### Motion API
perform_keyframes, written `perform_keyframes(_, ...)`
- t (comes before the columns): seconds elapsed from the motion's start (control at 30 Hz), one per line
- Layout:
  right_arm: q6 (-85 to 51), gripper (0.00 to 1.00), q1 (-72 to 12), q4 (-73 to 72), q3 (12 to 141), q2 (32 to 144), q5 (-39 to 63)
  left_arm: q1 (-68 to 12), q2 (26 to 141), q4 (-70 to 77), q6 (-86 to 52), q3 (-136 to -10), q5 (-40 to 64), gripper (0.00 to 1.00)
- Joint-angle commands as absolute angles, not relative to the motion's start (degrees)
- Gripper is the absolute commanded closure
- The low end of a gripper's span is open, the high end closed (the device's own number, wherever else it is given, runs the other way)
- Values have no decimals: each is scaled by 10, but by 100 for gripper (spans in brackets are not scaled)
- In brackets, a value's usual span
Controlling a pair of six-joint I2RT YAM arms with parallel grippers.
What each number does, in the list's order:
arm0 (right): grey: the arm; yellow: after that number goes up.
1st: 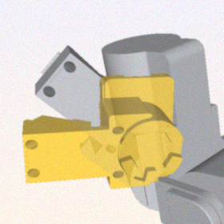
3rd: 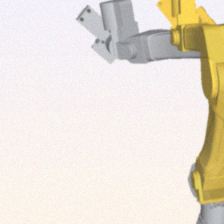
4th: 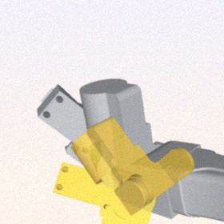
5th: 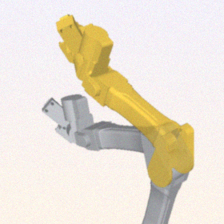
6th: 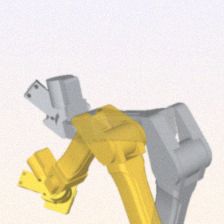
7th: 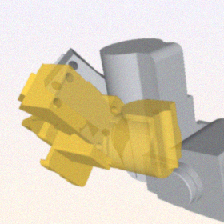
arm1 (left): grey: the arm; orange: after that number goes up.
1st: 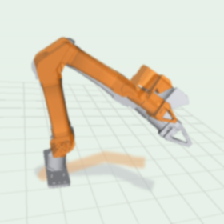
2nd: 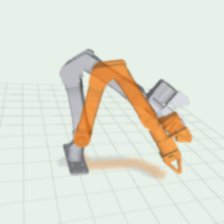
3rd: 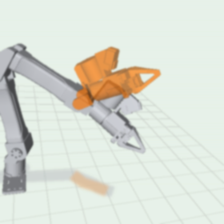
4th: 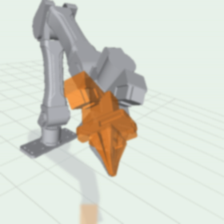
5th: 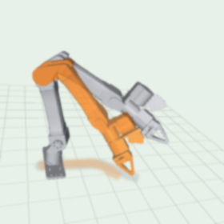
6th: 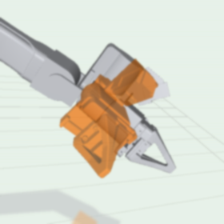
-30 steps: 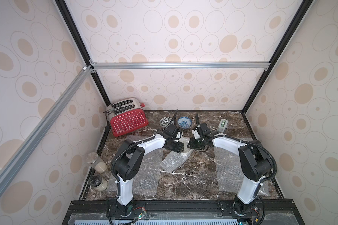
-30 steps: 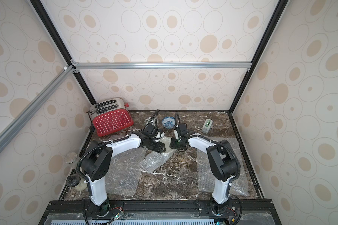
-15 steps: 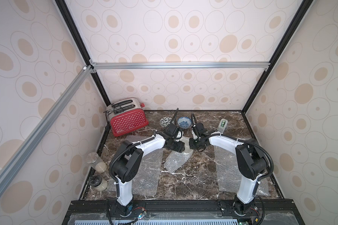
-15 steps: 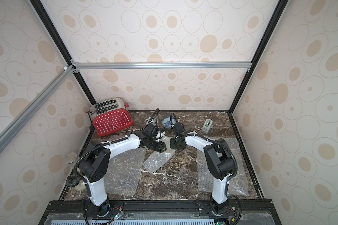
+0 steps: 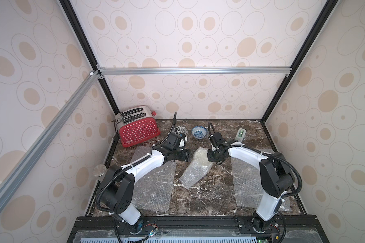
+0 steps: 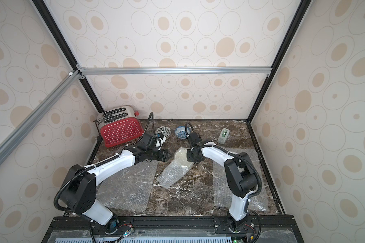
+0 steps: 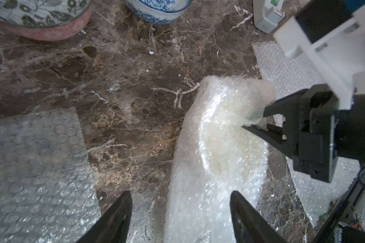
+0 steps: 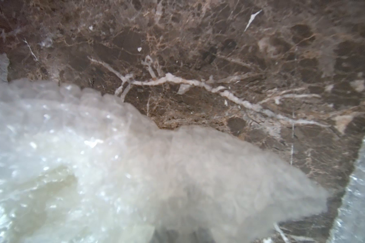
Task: Wrap bowls in bubble wrap
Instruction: Wrap the bowl in bubble wrap.
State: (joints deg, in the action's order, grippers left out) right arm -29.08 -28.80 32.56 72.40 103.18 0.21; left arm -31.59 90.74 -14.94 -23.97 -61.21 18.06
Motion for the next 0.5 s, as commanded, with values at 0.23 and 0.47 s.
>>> perform_keyframes(0.23,-310,92,-239,310,696,1002,42,-316,796,17,-350,-409,249,27)
perform_keyframes(0.47,-316,92,-219,295,684,999,63,-316,712,105,-444,-300,242,28)
